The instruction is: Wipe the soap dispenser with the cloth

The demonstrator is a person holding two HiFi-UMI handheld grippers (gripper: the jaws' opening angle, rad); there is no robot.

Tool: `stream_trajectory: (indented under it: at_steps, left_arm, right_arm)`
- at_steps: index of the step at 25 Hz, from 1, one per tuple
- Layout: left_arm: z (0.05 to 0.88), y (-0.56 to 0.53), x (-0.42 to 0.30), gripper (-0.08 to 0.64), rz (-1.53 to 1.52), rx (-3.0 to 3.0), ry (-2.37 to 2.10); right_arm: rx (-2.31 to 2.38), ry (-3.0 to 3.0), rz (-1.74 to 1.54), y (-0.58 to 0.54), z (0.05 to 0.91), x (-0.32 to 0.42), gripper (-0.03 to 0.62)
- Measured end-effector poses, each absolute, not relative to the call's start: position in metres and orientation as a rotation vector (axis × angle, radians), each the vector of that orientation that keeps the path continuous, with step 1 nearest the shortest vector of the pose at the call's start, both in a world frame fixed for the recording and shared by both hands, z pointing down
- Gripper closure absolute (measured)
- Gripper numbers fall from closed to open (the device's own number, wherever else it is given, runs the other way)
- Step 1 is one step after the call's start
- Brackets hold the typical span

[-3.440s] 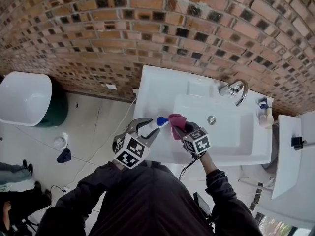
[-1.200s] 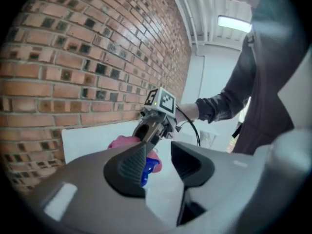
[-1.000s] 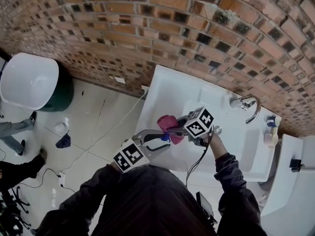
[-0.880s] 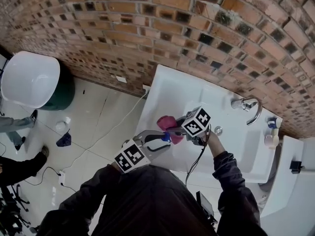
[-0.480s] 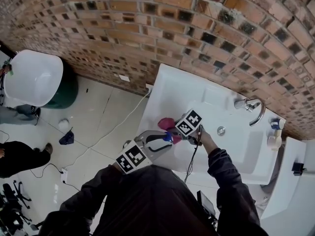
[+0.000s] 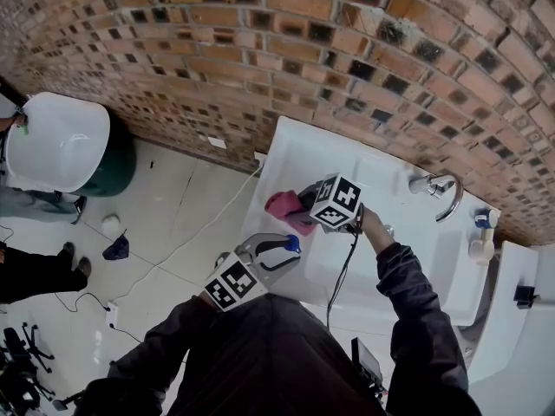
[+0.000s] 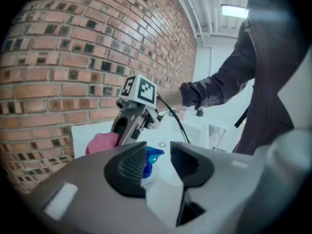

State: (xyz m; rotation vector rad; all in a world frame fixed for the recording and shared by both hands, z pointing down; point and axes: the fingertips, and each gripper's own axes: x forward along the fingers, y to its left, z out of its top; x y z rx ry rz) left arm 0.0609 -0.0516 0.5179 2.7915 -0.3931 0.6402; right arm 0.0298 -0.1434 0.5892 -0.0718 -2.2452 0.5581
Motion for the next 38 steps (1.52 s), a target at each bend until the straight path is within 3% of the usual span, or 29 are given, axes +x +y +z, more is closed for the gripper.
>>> stream_trajectory:
  at_steps: [8,16,22,27,34,38]
  left_arm:
    - [0.518,-0.052,0.064,0.407,0.637,2.795,-0.45]
    - [0.527,-0.049,0.062,0.413,0.663,2.781,-0.494]
    - [0.522,-0.048,0.053,0.385,0.736,2.834,-0.417]
    - [0.517,-0.059,0.049,0.379,0.964,2.99,-0.237]
    - [0.535,-0.058,0.059,0.38,1.344,3.093,0.241]
    - [0.538,-0.058,0.064,0.462,1.397,3.108,0.308]
  right_arm:
    - [-0.559,-1.908,0.328,-0.112,0.609,0.009,0.52]
    - [-0.593,-1.688,0.287,-0.109,0.672,0.016,0.52]
    - [-0.165,-1.932,0.407,-0.139,0.66,0.017,0.52]
    - [0.489,-2.239,0.688,-0.155,0.594,0.071,0.52]
    - [0.908,-2.534,1.068,-0.044,0.542,0.117,0.52]
    - [0.853,-2.59,1.232,0.011,0.552,0.078,0.52]
